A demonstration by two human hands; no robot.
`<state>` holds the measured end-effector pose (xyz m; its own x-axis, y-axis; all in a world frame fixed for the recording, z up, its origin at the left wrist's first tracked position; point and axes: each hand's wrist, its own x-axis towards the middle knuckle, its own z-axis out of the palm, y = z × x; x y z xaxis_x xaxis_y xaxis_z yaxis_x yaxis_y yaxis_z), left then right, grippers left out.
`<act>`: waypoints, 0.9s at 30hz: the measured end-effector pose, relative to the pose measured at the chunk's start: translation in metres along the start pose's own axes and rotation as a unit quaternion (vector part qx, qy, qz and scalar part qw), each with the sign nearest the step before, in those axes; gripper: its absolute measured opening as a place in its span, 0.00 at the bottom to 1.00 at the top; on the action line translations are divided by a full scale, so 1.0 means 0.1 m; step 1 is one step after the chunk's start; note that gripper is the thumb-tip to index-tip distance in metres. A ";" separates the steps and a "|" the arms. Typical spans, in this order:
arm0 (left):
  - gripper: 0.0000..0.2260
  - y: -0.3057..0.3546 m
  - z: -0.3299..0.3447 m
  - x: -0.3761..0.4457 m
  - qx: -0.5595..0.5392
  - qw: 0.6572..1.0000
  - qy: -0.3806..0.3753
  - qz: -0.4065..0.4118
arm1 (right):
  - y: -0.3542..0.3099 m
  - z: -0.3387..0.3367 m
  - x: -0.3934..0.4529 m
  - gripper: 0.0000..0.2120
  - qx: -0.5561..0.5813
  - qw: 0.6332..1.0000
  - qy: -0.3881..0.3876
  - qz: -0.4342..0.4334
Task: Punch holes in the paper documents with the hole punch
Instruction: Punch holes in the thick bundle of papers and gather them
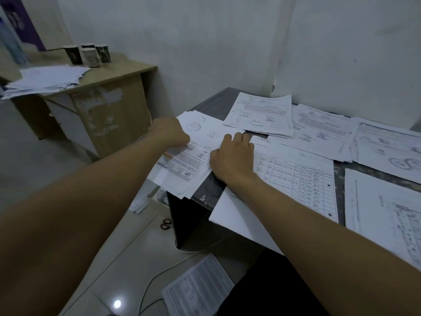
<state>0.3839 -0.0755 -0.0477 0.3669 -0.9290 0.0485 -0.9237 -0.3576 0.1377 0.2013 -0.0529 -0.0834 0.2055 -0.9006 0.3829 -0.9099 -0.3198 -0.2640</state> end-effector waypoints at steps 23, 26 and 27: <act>0.39 -0.02 -0.09 0.14 -0.009 0.996 -0.047 -0.079 | 0.08 0.10 0.02 0.10 0.084 0.996 0.006 0.006; 0.36 -0.02 -0.14 0.11 -0.011 0.995 -0.056 -0.080 | 0.10 0.08 0.03 0.11 0.132 0.991 -0.014 0.029; 0.35 -0.02 -0.16 0.10 -0.011 0.995 -0.060 -0.082 | 0.10 0.08 0.04 0.11 0.139 0.989 -0.019 0.034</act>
<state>0.3910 -0.0823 -0.0317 0.4958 -0.8632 -0.0952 -0.8490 -0.5049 0.1558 0.1958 -0.0619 -0.0918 0.1653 -0.9314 0.3244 -0.7884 -0.3224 -0.5239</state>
